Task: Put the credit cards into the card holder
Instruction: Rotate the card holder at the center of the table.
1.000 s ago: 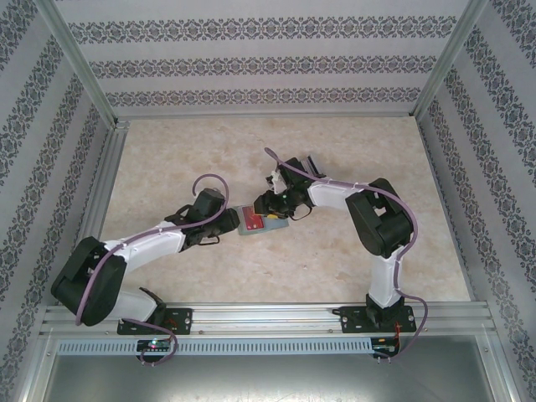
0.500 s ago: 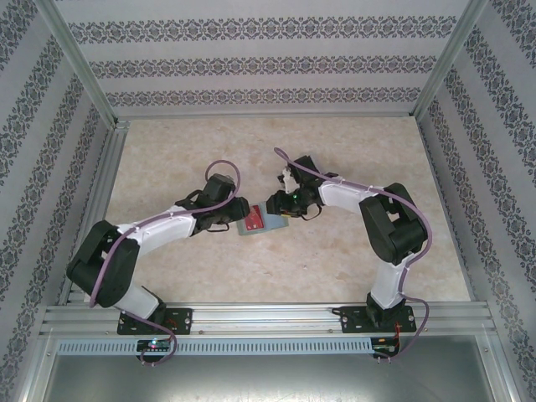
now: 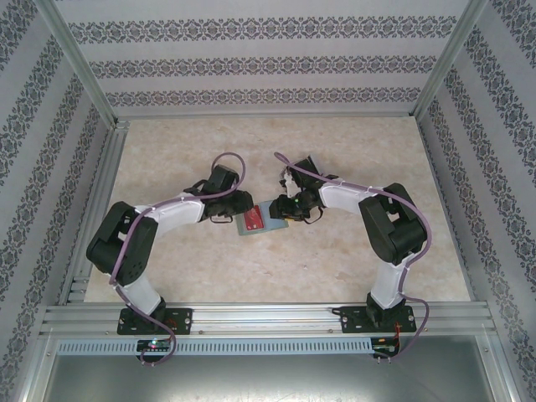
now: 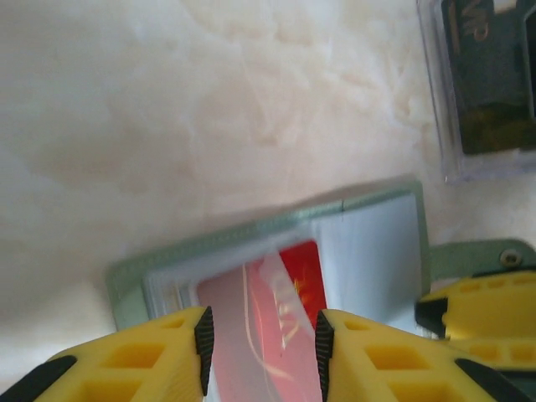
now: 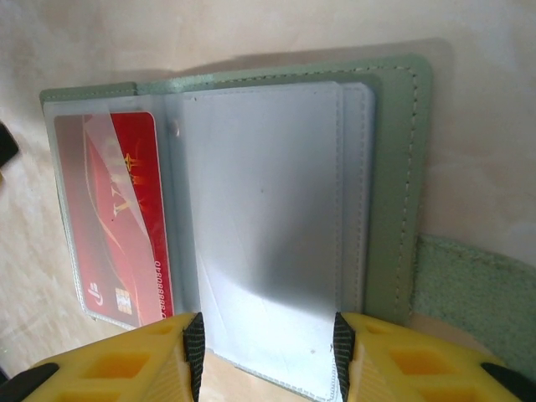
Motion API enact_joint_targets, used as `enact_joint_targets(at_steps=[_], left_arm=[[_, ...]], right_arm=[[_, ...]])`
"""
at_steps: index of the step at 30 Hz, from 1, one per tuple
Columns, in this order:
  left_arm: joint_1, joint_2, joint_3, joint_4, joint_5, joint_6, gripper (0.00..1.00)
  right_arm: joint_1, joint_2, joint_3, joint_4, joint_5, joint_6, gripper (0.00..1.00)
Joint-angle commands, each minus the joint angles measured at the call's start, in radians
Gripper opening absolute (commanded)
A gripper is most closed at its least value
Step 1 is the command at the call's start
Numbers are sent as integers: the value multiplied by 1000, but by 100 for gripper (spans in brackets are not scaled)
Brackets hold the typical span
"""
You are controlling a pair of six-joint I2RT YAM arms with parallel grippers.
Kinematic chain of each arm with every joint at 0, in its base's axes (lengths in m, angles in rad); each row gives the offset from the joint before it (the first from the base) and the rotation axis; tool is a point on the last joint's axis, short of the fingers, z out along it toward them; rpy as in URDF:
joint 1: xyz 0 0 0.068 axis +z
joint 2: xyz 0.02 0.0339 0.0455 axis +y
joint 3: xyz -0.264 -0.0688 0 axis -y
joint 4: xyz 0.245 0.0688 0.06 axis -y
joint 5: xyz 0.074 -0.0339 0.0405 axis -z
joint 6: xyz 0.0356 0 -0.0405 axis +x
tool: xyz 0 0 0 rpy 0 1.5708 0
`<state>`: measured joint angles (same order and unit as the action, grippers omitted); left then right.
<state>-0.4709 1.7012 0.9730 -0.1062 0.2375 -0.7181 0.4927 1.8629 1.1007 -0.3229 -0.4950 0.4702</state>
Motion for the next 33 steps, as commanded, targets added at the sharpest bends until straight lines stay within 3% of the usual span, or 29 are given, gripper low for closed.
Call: enact_joint_targets(at_steps=[1,7,13,26,33], left_arm=[[32,38,102,-67,18,84,39],[49,149,201,-114,56,140,37],[62,199,180,-66,90,122,37],[64,48,-69,-1,94,58,31],[32,-34,-198,86,120,-33,30]], right_arm=[[6,-58,4,-50,-33,-25,47],[46,-107,-34,-85,-88,-22,47],[64,-42,-65,-32,-81,4,48],[5,65,48,44,1,11,47],[-1,217,237,8,-72,-1,47]])
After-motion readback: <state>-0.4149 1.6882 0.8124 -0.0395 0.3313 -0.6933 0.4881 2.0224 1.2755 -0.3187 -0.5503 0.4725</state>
